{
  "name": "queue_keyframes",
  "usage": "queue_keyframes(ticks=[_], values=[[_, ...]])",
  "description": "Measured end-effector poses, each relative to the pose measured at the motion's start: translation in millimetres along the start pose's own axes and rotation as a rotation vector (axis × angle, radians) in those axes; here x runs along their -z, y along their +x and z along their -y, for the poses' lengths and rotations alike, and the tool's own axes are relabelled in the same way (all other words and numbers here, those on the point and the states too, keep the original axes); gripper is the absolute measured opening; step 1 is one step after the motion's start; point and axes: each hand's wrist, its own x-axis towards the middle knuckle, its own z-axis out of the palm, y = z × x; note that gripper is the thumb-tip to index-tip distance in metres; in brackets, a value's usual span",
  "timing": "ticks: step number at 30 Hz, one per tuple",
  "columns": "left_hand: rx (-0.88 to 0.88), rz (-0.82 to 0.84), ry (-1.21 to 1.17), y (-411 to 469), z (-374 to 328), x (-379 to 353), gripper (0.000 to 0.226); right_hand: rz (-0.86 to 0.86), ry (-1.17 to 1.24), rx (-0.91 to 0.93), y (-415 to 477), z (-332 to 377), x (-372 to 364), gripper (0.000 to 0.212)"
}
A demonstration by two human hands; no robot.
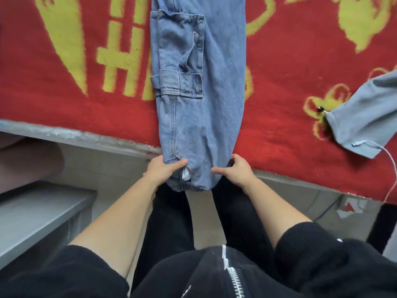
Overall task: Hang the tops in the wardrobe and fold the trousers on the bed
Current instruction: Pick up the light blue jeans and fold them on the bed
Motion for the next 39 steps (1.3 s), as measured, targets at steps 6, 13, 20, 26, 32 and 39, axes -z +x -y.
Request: queue_keyframes(ticks=[6,13,20,26,32,39], values=[[-0.022,0.183,-0.059,-44.3,6.7,8.9,0.051,0.074,0.426,-0.066,-45.2,-33.3,-18.7,0.037],[0.038,0.385,-0.374,-92.5,48.6,27.0,0.050,0.037,0.867,-0.050,-116.4,-46.2,-45.9,0.060],[-0.075,0.345,-0.408,-129.5,63.9,53.4,0.038,0.018,0.782,-0.066,-165.8,-13.9,-80.2,0.034],[0.010,0.204,-0.497,-133.4,50.7,46.7,0.032,-0.165,0.734,-0.090,-168.9,5.3,-69.0,0.003],[0.029,0.166,-0.625,-114.6,-12.9,51.1,0.041,-0.135,0.764,0.052,-149.7,52.9,-26.3,0.011],[-0.236,0.197,-0.666,-61.6,-125.8,59.6,0.042,-0.036,1.098,0.154,-66.1,151.2,53.2,0.049]])
